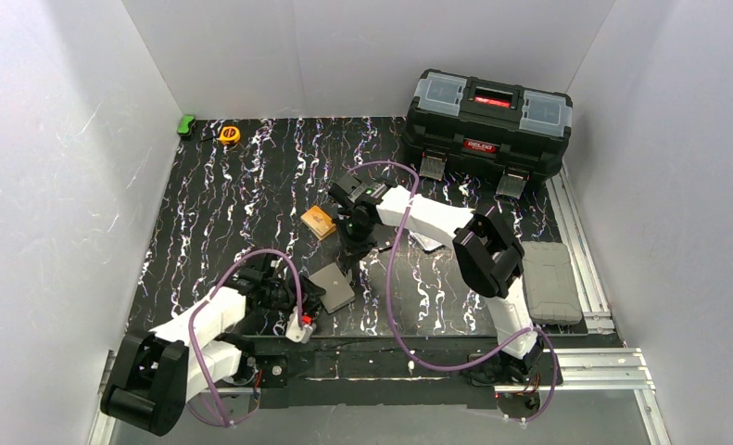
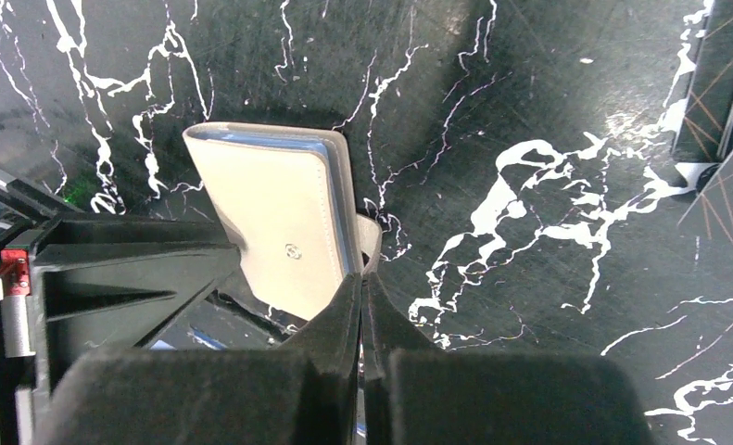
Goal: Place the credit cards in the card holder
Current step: Close the card holder at the center of the board.
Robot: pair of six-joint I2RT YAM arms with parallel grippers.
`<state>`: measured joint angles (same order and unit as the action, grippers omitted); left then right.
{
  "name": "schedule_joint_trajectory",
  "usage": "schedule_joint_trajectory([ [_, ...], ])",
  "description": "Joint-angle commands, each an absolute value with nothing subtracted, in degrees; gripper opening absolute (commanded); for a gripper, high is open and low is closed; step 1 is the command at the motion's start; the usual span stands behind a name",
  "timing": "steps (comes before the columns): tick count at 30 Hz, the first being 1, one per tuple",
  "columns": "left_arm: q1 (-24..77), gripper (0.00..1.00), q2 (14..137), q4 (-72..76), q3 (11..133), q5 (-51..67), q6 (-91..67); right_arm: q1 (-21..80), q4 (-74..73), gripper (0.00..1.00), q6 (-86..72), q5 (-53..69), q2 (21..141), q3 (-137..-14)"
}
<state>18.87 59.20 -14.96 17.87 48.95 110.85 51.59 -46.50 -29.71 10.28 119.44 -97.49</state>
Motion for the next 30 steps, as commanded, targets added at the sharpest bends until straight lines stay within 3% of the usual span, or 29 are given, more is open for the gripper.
schedule_joint_trajectory([
  [1,19.0,0.26,61.1,-19.8,19.2,52.1,120.5,51.7,-45.5,0.01,-29.5,13.7,117.4,-98.3],
  [15,20.1,0.20,65.3,-19.9,18.7,48.4,125.7,55.4,-43.6,0.01,-29.3,15.7,120.3,-97.5],
  [30,20.1,0.16,63.4,-14.9,16.4,47.2,120.0,55.7,-39.5,0.01,-31.4,15.8,120.6,-93.9],
])
